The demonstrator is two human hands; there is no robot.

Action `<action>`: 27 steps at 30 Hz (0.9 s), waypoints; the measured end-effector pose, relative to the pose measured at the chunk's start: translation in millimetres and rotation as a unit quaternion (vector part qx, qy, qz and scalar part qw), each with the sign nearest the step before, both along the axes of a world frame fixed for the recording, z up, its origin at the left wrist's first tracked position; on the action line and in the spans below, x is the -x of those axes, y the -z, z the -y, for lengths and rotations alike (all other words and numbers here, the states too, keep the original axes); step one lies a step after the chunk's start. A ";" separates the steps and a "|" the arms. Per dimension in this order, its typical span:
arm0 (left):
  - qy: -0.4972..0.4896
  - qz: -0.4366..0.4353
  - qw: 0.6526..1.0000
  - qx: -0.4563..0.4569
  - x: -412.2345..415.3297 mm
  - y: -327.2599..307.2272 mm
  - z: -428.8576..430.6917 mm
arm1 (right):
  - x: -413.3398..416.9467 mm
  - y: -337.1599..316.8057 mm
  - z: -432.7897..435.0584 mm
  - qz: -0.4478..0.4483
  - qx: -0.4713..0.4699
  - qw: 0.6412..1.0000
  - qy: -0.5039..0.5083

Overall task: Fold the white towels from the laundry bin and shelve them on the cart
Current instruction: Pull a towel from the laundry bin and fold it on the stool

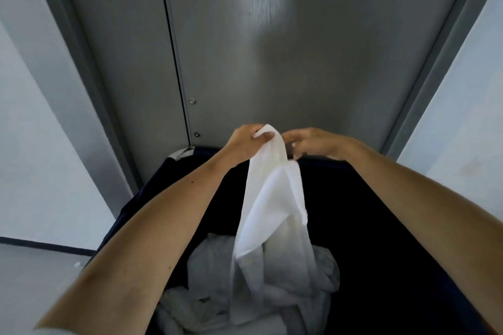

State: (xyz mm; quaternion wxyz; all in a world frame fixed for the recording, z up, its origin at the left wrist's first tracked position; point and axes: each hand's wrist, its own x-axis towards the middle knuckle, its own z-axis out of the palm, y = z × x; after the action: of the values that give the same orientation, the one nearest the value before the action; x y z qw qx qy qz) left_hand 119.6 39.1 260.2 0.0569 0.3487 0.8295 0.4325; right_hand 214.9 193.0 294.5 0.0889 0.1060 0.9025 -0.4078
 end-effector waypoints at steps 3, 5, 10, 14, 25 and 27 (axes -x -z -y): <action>0.024 0.009 0.999 -0.039 -2.3 -6.4 -8.2 | 6.4 0.9 6.1 -0.028 0.095 0.995 0.027; 0.009 0.023 0.996 -0.081 -3.7 -12.4 -11.7 | 11.8 1.6 7.3 -0.088 0.048 0.994 0.052; -0.022 0.012 0.994 -0.103 3.1 -23.1 -11.8 | 19.5 1.3 13.1 -0.194 0.043 0.975 0.102; -0.011 0.075 0.997 -0.031 0.2 -8.1 -3.2 | 22.1 -3.5 18.4 -0.257 -0.014 0.953 0.157; -0.123 -0.021 0.992 0.020 17.7 -0.8 21.9 | 10.5 0.5 -2.0 -0.218 -0.146 0.949 0.178; -0.122 -0.068 0.990 0.015 21.3 -13.2 22.0 | 11.7 -2.9 -3.8 -0.216 -0.154 0.946 0.188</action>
State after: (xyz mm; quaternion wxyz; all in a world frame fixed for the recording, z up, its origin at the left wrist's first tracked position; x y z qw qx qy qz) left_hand 98.3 17.0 273.3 -0.0474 0.2724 0.8744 0.3987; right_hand 203.2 196.9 297.3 -0.2039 0.1950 0.9156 -0.2866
